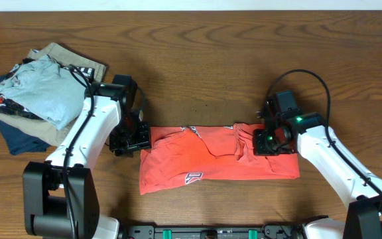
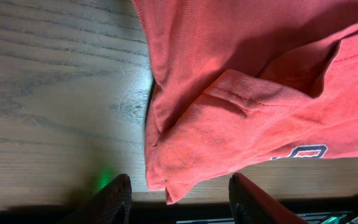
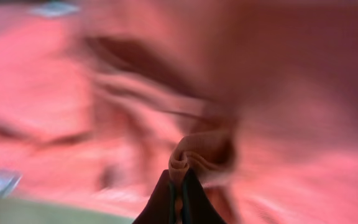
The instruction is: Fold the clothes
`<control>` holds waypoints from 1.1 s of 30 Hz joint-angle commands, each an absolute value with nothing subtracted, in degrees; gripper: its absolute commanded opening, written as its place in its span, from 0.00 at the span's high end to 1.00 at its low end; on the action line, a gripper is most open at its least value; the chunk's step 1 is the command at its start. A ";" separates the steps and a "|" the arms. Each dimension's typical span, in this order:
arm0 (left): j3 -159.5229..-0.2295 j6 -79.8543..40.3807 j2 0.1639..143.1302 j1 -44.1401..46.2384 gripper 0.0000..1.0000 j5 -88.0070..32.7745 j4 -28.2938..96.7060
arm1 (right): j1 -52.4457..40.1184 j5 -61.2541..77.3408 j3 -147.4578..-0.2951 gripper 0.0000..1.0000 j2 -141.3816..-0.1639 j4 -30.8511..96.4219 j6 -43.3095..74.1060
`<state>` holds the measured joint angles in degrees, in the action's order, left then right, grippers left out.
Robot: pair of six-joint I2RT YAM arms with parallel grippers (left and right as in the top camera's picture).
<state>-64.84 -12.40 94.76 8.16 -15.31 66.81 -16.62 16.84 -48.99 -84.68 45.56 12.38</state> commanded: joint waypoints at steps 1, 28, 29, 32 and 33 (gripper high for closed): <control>-64.07 -12.73 95.04 8.23 0.48 -15.86 66.94 | -18.37 34.98 -48.73 0.91 -84.42 47.18 -3.03; -64.07 -12.73 95.04 8.23 0.21 -15.84 66.43 | -19.40 4.69 -54.68 0.69 -80.29 48.58 17.93; -64.07 -12.71 95.04 8.23 0.20 -15.84 66.26 | -19.40 4.69 -54.63 0.69 -80.34 48.62 18.04; -63.86 -12.73 95.09 8.23 0.19 -15.84 65.32 | -19.49 4.69 -54.57 0.68 -80.75 49.17 18.02; -63.72 -12.73 95.13 8.23 0.18 -15.86 64.95 | -19.51 4.69 -54.57 0.68 -80.86 49.41 18.02</control>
